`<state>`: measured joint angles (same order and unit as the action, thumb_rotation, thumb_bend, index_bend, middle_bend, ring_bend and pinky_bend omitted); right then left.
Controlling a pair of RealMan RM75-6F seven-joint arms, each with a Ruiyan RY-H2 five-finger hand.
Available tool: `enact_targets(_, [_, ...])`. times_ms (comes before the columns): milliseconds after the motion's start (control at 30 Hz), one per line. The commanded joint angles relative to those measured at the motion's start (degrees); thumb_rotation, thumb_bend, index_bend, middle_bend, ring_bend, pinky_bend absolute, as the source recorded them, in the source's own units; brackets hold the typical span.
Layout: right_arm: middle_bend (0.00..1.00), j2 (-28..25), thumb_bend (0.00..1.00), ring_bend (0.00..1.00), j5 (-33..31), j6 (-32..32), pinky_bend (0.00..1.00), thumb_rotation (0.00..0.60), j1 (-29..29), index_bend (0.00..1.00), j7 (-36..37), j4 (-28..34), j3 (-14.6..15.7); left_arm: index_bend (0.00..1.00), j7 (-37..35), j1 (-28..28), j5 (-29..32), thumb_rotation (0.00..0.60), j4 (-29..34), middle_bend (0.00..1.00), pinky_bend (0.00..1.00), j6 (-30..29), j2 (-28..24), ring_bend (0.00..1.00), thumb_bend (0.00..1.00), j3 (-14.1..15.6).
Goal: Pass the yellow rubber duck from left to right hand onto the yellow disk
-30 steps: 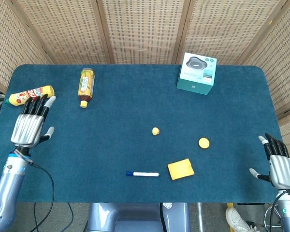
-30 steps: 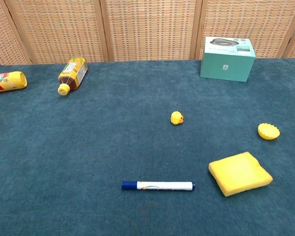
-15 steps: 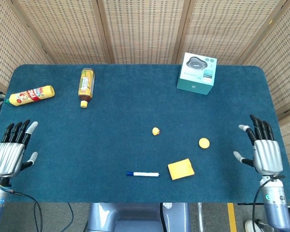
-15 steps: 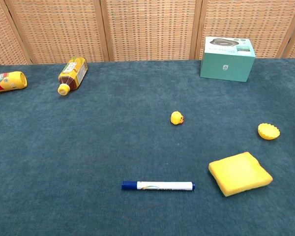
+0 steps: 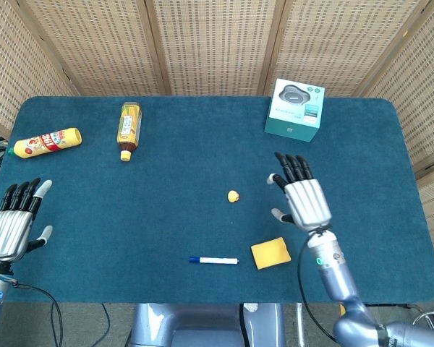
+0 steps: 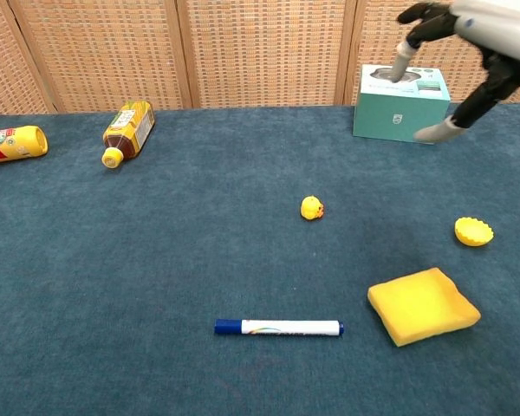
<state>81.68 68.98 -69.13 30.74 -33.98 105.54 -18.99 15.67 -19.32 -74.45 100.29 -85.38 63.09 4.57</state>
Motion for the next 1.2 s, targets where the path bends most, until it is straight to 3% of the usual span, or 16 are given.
enact_targets(33, [0.03,5.5,0.06,0.00,-6.7,4.3,0.00,0.600,5.3,0.37,-5.7,-2.5,-1.9,0.00,-0.5,0.0,0.4,0.600,-0.6,0.00,0.00,1.4,0.1,0.00,0.34,-0.7])
enact_targets(300, [0.04,14.4,0.08,0.00,-17.2,7.2,0.00,0.600,13.3,0.38,-11.1,-11.4,-3.7,0.00,-2.2,0.2,1.4,0.600,-1.8,0.00,0.00,4.3,0.1,0.00,0.34,-2.2])
enact_targets(533, [0.04,19.1,0.18,0.00,-23.0,9.2,0.00,0.600,18.3,0.38,-12.5,-20.0,-3.9,0.00,-3.2,0.4,1.7,0.600,-2.7,0.00,0.00,6.6,0.1,0.00,0.34,-3.2])
enact_targets(800, [0.04,22.2,0.21,0.00,-25.6,12.1,0.00,0.600,20.5,0.38,-10.2,-28.3,-2.2,0.00,-2.7,0.5,2.0,0.600,-3.3,0.00,0.00,8.6,0.5,0.00,0.34,-4.1])
enact_targets(1200, [0.04,24.5,0.22,0.00,-27.6,13.8,0.00,0.600,22.7,0.38,-8.6,-34.2,-0.9,0.00,-2.4,0.9,2.6,0.600,-3.8,0.00,0.00,10.6,0.7,0.00,0.34,-5.5])
